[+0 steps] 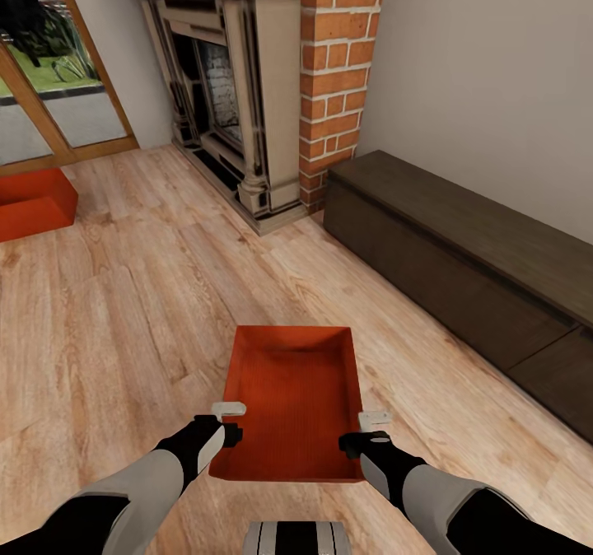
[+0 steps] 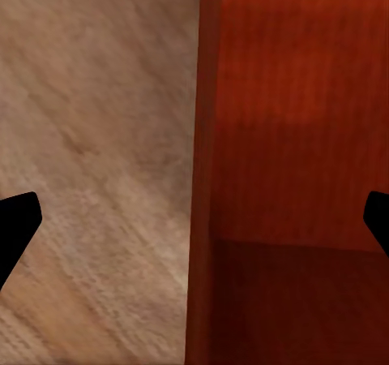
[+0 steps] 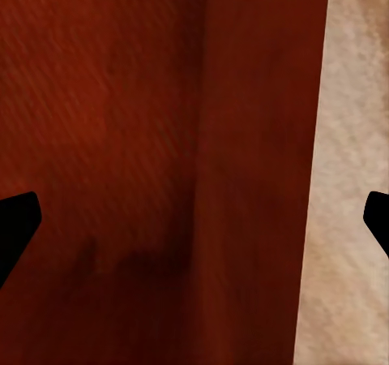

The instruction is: Move the two storage containers from the living room to the garage. In the garage, place one container on the floor and stack the other container on top of it (either order is fine).

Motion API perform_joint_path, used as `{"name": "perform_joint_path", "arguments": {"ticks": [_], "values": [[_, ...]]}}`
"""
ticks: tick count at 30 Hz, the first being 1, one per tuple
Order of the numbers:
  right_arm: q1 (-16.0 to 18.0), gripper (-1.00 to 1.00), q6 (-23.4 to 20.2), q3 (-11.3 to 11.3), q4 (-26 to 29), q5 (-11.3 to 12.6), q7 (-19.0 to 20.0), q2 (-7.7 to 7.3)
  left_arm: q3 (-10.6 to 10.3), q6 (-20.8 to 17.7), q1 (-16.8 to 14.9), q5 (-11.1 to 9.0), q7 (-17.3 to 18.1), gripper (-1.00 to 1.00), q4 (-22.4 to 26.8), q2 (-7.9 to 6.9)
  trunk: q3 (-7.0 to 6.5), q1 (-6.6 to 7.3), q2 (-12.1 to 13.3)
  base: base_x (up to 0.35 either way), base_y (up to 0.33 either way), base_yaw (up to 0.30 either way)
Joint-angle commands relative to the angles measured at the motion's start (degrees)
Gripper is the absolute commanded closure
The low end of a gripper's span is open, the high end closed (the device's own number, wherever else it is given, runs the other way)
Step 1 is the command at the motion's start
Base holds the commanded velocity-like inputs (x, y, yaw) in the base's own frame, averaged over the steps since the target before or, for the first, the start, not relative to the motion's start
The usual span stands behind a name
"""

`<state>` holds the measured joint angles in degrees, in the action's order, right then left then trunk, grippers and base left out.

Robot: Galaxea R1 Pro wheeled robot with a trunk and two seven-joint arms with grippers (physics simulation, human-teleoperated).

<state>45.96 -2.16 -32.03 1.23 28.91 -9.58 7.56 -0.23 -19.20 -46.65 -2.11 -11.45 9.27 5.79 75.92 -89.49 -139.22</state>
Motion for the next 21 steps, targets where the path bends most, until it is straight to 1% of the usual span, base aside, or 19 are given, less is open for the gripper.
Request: {"name": "perform_joint_path", "arguments": {"ticks": [1,16,21], "values": [[0.0,-1.00,-0.2,-0.5,0.1,0.4,-0.3,0.00,0.0,-0.3,0.0,-0.2,-0.2,-1.00,0.1,0.01,0.04,0.01,0.0,0.000,0.000,0.000],[0.0,-1.00,-0.4,-0.5,0.1,0.6,-0.3,-0.01,-0.1,-0.2,0.0,-0.3,-0.5,-1.00,0.1,0.10,0.04,0.01,0.0,0.000,0.000,0.000],[0.0,-1.00,-0.3,-0.5,0.1,0.5,-0.3,0.02,0.0,-0.2,0.0,-0.3,-0.7,-1.00,-1.6,0.06,0.04,0.01,0.0,0.000,0.000,0.000]]}}
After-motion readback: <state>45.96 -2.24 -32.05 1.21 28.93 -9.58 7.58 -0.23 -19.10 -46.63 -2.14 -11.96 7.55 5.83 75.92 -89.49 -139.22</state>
